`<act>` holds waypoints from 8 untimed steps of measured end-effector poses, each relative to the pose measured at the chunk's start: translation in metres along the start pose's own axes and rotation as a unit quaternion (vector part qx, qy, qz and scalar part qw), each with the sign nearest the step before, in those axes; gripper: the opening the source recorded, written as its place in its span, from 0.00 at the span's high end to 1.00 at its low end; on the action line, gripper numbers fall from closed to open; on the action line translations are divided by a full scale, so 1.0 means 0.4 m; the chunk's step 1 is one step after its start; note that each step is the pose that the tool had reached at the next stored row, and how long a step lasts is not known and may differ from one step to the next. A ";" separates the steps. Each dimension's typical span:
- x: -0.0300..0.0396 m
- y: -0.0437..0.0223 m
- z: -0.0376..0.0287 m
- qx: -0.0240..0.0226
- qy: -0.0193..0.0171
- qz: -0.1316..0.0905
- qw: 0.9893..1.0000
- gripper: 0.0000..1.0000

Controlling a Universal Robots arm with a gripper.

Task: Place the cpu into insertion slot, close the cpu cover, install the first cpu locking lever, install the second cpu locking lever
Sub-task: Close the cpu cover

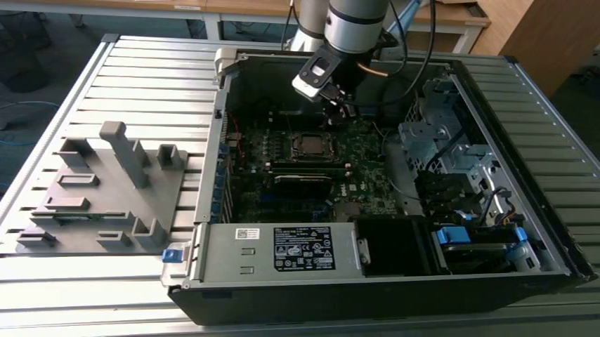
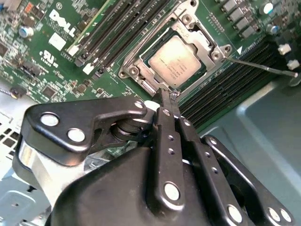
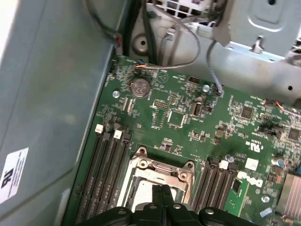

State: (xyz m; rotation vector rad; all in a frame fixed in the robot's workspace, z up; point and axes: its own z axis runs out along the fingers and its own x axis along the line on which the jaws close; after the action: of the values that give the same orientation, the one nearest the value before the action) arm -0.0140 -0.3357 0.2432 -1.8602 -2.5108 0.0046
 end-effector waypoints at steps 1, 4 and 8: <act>0.000 0.000 0.000 0.000 0.000 -0.007 1.000 0.90; 0.000 0.000 0.001 0.000 0.000 -0.030 1.000 0.90; 0.000 0.000 0.002 0.001 -0.001 -0.062 0.998 0.90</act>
State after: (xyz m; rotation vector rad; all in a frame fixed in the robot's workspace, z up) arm -0.0139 -0.3356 0.2425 -1.7013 -2.6213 0.0059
